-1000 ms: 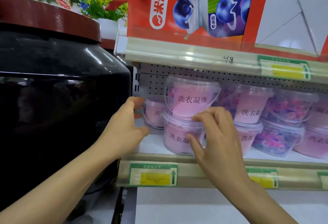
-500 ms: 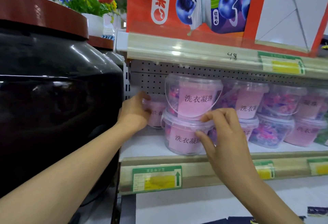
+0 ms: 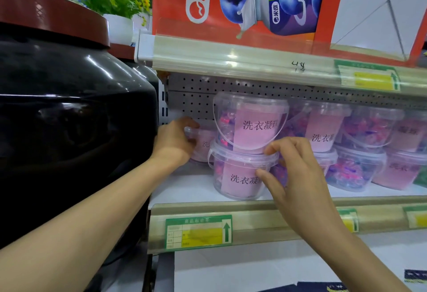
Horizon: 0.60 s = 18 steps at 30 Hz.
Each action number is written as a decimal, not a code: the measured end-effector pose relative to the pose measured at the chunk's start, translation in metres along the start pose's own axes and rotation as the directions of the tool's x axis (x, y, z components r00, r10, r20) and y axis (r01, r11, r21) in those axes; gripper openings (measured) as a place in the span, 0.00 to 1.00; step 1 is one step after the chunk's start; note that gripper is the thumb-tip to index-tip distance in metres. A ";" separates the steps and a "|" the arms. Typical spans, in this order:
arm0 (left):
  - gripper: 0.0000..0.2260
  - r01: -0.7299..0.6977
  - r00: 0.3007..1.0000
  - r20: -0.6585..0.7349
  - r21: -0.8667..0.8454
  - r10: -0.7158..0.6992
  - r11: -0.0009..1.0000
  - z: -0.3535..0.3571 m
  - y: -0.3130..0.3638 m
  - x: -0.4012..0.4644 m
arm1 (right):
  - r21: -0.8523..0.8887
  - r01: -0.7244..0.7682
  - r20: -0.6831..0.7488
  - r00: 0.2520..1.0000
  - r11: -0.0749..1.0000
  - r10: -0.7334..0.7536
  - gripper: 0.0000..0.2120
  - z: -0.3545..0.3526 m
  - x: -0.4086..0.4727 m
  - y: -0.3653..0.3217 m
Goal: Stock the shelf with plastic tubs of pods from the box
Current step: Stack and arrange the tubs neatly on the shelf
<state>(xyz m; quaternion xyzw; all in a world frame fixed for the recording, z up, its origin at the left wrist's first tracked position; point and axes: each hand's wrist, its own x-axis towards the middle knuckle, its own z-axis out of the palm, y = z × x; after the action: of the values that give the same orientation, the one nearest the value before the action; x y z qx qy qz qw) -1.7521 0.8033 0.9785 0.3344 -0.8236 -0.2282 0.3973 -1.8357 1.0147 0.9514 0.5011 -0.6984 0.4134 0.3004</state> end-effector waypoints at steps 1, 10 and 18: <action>0.13 -0.002 1.000 -0.005 0.005 0.002 1.000 0.001 0.001 0.000 | 0.005 0.001 0.003 1.000 1.000 -0.001 0.14 0.000 0.001 0.000; 0.19 0.012 0.995 0.097 -0.019 -0.010 1.000 -0.003 -0.009 0.001 | 0.079 0.010 0.025 1.000 0.997 -0.012 0.14 0.000 0.002 -0.001; 0.31 -0.011 0.976 0.213 -0.206 0.056 0.978 -0.038 -0.011 -0.055 | 0.126 0.014 0.017 1.000 0.992 -0.017 0.14 0.012 0.001 -0.021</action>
<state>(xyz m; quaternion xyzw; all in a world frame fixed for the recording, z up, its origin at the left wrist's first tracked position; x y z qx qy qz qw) -1.6920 0.8314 0.9658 0.2510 -0.8398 -0.3399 0.3409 -1.8166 1.0002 0.9522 0.5282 -0.6697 0.4498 0.2649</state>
